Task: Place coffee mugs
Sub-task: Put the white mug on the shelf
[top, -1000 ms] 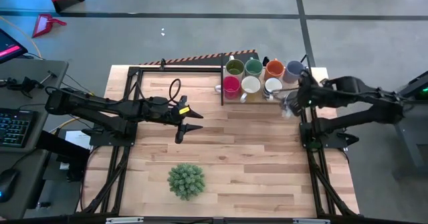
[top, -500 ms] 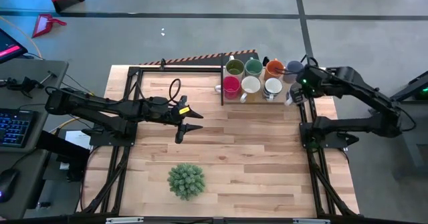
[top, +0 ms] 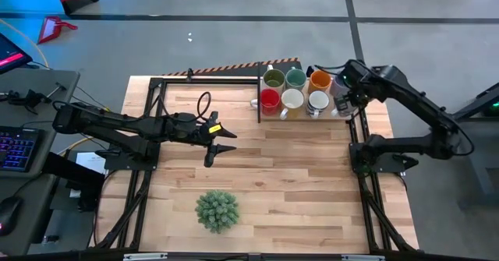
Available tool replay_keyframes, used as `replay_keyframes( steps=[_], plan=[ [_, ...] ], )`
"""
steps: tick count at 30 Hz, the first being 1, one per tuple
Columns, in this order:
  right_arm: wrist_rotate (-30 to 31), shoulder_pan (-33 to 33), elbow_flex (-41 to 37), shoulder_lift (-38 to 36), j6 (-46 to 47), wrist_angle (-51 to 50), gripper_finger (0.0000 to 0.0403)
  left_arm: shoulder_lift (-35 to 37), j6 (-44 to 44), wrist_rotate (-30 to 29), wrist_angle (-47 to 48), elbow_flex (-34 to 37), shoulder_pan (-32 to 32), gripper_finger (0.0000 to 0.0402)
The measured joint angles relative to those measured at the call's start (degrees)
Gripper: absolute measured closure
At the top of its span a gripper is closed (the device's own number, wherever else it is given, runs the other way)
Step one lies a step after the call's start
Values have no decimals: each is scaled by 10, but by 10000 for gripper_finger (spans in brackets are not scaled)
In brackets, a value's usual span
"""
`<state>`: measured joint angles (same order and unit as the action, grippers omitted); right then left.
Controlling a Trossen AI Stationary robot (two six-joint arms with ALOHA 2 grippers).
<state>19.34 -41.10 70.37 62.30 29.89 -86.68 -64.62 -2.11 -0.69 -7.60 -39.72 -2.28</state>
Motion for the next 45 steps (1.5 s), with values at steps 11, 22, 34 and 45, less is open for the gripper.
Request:
replay_keyframes(
  steps=[11, 22, 34, 45],
  plan=[
    [-56, -84, -8, 18, -163, 47, 403, 0, 9, 0, 1, 0, 0, 222],
    [-93, -106, -144, 16, -214, 163, 403, 0, 18, 0, 1, 0, 0, 222],
    [-77, -126, -179, 13, -214, 207, 403, 0, 13, 0, 0, 0, 0, 222],
    [-44, -127, -179, 13, -181, 219, 403, 0, 7, 0, 0, 0, 0, 222]
  ],
)
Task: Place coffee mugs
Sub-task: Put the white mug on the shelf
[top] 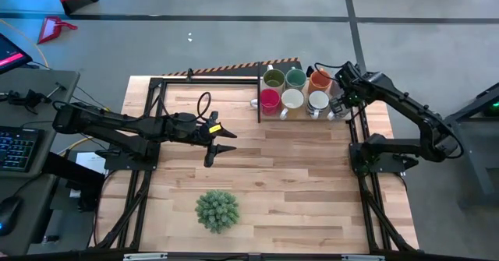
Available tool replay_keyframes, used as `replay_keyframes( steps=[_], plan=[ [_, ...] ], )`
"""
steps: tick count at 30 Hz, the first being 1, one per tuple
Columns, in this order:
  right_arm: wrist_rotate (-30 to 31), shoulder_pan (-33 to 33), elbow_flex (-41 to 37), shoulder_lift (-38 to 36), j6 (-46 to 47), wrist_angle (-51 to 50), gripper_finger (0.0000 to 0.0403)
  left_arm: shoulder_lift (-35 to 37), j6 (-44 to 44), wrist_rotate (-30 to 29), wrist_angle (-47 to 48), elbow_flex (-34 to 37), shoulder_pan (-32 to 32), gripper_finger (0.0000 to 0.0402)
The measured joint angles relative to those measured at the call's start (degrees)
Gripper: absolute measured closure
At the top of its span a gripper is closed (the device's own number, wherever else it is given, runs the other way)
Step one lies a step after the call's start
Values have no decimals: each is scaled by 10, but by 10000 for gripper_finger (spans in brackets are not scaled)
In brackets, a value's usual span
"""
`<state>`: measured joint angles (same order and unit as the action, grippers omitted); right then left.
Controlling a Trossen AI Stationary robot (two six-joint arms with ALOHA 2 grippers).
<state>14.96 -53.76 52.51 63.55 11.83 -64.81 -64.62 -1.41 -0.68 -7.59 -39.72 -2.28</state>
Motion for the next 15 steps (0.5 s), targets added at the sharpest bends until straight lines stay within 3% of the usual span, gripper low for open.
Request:
replay_keyframes(
  steps=[15],
  plan=[
    [-2, 0, 0, 0, 27, 3, 403, 0, -5, 0, 0, 0, 0, 222]
  ],
)
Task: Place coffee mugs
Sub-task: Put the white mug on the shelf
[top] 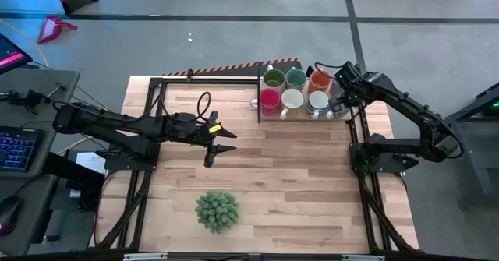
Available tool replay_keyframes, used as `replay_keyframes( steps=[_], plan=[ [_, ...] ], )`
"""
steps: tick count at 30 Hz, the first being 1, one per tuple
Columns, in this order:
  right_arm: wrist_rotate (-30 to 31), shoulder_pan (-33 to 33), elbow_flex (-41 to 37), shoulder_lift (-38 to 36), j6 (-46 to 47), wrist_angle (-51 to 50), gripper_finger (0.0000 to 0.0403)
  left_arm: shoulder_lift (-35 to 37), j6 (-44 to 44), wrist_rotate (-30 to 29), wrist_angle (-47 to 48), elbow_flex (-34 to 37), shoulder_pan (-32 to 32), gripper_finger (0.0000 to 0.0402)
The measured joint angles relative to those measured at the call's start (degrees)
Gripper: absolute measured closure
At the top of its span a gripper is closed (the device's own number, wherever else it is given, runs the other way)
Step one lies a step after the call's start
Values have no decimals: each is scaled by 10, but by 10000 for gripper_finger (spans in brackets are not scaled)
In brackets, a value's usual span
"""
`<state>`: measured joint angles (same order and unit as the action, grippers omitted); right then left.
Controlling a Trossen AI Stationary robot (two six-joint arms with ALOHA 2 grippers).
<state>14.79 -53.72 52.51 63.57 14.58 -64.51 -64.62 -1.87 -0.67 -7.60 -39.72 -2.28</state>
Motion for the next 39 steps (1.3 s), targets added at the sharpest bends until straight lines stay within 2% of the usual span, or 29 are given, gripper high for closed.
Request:
replay_keyframes(
  steps=[11, 14, 27, 39],
  plan=[
    [-9, 1, 0, 2, 8, -4, 403, 0, 0, 0, 0, 0, 0, 222],
    [7, 1, 0, 2, 30, -4, 403, 0, -2, 0, 0, 0, 0, 222],
    [-2, 1, -17, 2, 20, -6, 403, 0, -5, 0, 0, 0, 0, 222],
    [5, 1, -33, -3, 31, 32, 403, 0, -5, 0, 0, 0, 0, 222]
  ],
)
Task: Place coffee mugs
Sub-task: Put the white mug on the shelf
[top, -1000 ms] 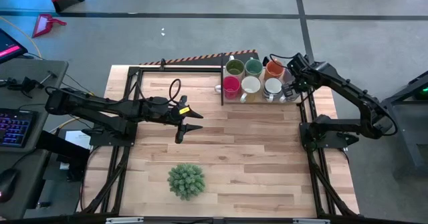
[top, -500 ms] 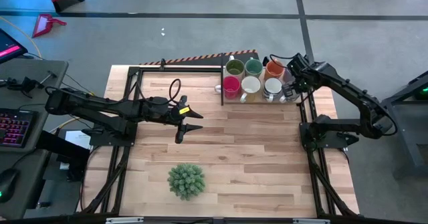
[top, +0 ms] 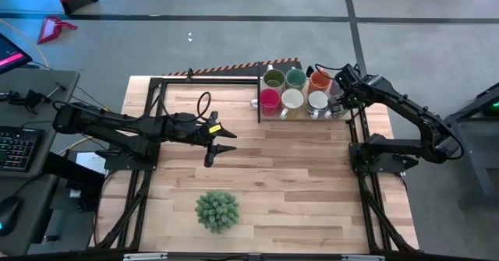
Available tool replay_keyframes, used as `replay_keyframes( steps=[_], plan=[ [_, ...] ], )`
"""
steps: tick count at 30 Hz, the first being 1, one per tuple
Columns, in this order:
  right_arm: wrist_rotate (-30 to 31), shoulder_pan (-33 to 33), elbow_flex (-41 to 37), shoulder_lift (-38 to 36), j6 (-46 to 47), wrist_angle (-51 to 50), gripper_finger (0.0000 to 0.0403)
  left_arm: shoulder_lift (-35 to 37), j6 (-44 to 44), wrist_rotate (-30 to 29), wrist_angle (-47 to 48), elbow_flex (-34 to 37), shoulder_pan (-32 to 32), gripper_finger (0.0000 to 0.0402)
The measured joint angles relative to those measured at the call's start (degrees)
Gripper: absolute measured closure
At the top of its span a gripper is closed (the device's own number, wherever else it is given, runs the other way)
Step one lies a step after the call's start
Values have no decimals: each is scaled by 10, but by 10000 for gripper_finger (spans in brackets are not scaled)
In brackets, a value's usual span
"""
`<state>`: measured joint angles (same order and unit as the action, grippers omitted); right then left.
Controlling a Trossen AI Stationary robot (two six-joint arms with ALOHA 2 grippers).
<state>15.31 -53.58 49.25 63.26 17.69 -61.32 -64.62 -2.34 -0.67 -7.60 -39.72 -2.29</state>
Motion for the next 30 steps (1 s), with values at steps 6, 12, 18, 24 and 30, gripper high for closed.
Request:
replay_keyframes(
  steps=[6, 12, 18, 24, 30],
  plan=[
    [2, 0, 0, 0, -4, 0, 403, 0, 0, 0, 0, 0, 0, 222],
    [10, 0, -2, 1, -11, -3, 387, 0, 0, 0, 0, 0, 0, 222],
    [22, 0, -3, 2, -12, -5, 353, 0, 0, 0, 0, 0, 0, 222],
    [39, 0, -3, 2, -12, -3, 335, 0, -6, 0, 0, 0, 0, 222],
    [59, 0, -3, 2, -12, 1, 333, 0, -6, 0, 0, 0, 0, 222]
  ],
)
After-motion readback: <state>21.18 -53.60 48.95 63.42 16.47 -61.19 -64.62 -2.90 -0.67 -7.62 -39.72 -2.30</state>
